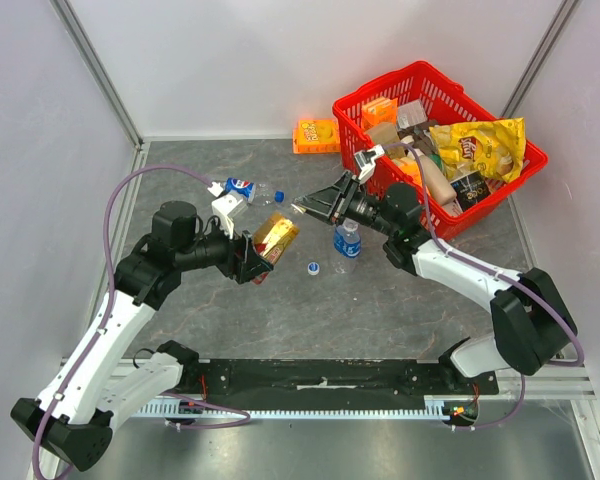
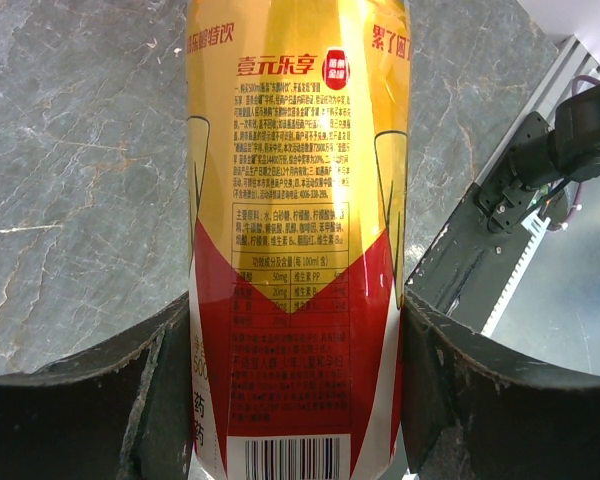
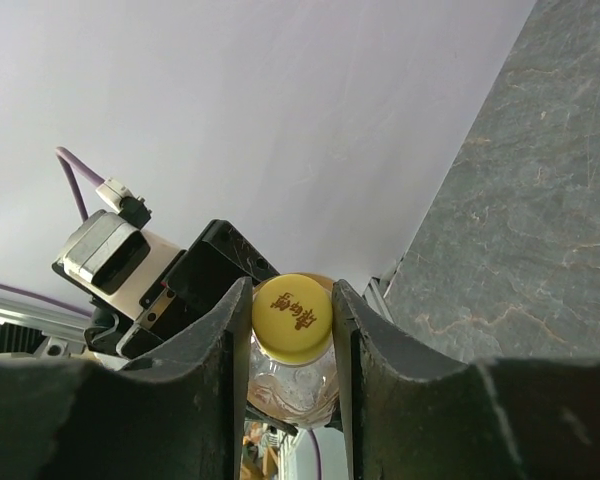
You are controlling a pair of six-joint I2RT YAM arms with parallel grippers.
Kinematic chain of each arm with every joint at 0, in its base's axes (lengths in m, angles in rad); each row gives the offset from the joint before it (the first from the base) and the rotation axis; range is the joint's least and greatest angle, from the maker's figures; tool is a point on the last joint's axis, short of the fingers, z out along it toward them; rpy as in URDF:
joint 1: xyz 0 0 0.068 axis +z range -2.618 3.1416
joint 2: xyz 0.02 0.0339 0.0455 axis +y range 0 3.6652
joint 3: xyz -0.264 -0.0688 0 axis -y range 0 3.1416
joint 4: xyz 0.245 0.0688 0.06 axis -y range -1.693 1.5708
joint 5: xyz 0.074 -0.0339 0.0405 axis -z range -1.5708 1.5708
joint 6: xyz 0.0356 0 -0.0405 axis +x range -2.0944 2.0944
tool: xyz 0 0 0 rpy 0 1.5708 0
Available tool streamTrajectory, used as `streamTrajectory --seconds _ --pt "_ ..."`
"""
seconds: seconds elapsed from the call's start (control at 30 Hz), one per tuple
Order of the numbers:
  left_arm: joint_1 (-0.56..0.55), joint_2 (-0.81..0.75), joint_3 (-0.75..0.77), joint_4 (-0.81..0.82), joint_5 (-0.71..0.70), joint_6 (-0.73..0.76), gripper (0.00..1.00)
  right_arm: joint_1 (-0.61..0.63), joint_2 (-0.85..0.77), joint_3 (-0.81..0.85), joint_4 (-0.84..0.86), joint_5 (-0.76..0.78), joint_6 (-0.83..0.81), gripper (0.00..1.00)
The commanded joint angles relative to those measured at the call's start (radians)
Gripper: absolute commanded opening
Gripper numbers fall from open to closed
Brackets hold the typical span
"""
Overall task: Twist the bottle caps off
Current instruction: Unscrew the bottle cap from the plastic bottle.
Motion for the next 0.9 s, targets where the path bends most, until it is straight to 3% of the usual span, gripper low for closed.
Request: streamTrajectory --seconds 0.0,0.33,0.57,0.87 --pt "-0.001 -0.017 0.002 0.031 0.018 0.016 0.11 0.006 -0.010 -0.008 0.067 0.006 -0.003 0.37" --pt "-0.001 -0.017 0.009 0.033 0.031 0.005 0.10 0.006 -0.021 -0.025 0.173 -0.004 -0.008 0.00" --pt "-0.003 -0.025 -0.006 0.115 0.133 -0.070 0.08 0.006 -0.042 -0.051 0.376 -0.046 -0.026 0.00" --pt "-0.003 -0.020 0.026 0.192 0.333 -0.158 0.06 0.006 -0.099 -0.019 0.406 -0.167 -0.147 0.00"
